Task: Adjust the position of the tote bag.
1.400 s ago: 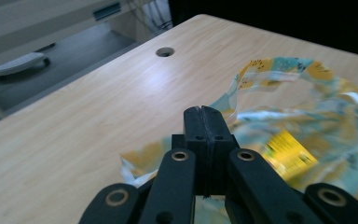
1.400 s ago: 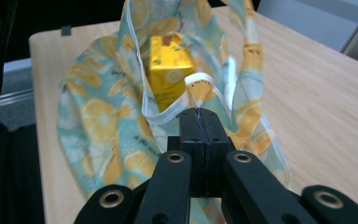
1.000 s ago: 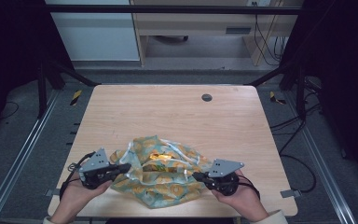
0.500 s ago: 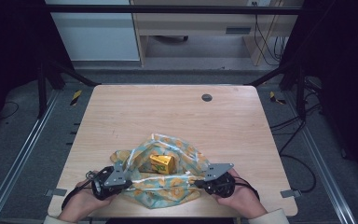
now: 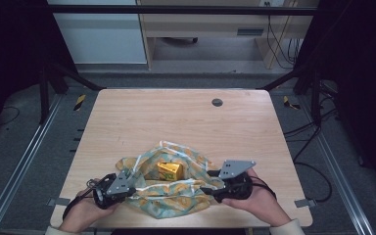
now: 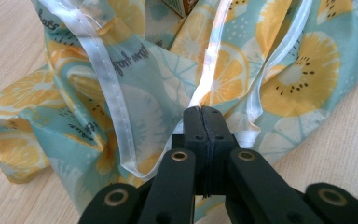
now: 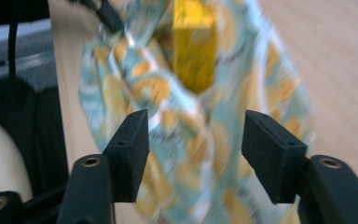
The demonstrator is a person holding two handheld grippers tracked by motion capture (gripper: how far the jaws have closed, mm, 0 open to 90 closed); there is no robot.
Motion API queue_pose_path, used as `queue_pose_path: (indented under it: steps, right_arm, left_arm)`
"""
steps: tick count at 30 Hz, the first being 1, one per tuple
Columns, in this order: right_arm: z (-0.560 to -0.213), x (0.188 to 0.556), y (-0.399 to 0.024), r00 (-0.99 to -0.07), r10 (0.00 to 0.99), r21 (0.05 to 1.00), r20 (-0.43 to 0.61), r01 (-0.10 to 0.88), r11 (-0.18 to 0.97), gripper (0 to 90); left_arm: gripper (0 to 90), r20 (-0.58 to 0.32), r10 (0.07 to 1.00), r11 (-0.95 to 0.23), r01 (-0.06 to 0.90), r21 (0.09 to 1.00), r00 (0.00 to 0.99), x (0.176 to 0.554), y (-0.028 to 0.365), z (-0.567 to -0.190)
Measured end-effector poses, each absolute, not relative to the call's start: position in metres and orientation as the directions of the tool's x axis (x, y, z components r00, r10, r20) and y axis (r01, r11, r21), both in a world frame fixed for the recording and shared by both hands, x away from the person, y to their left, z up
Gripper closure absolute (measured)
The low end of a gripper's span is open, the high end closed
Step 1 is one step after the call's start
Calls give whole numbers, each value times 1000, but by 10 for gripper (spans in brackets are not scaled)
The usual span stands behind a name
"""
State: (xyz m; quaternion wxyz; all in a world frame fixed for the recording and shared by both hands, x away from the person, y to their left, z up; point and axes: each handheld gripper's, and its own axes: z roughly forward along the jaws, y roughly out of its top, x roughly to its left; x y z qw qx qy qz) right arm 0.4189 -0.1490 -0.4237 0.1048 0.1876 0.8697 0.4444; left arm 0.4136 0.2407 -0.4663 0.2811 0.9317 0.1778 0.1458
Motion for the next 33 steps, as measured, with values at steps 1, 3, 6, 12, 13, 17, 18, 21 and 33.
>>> queue_pose_path:
  steps: [1,3,6,12,13,17,18,21,33]
  right_arm:
    - [-418,423,-148,-902,432,820,-16,236,522,399]
    - [-414,435,-143,-888,458,818,-31,241,523,399]
    - [-421,455,-130,-877,479,803,-13,277,528,366]
    - [-447,475,-112,-876,482,758,35,338,559,393]
    - [-448,475,-111,-878,477,754,32,335,565,477]
    - [-447,472,-110,-888,459,759,26,316,569,767]
    - [-445,471,-111,-891,454,765,25,310,565,806]
    - [-439,466,-112,-893,449,779,20,295,553,863]
    - [-429,465,-106,-903,429,800,21,273,534,856]
  left_arm:
    - [900,172,416,-776,250,579,893,414,241,-466]
    - [900,167,416,-769,247,589,894,413,241,-465]
    - [881,177,423,-760,242,603,888,411,240,-461]
    - [734,185,441,-717,221,661,879,408,236,-450]
    - [683,183,451,-702,221,677,874,407,235,-446]
    - [483,152,478,-620,210,756,865,407,222,-432]
    - [441,130,475,-603,215,768,870,408,216,-430]
    - [367,104,447,-615,221,757,889,413,200,-434]
    - [295,103,444,-696,270,665,890,426,170,-479]
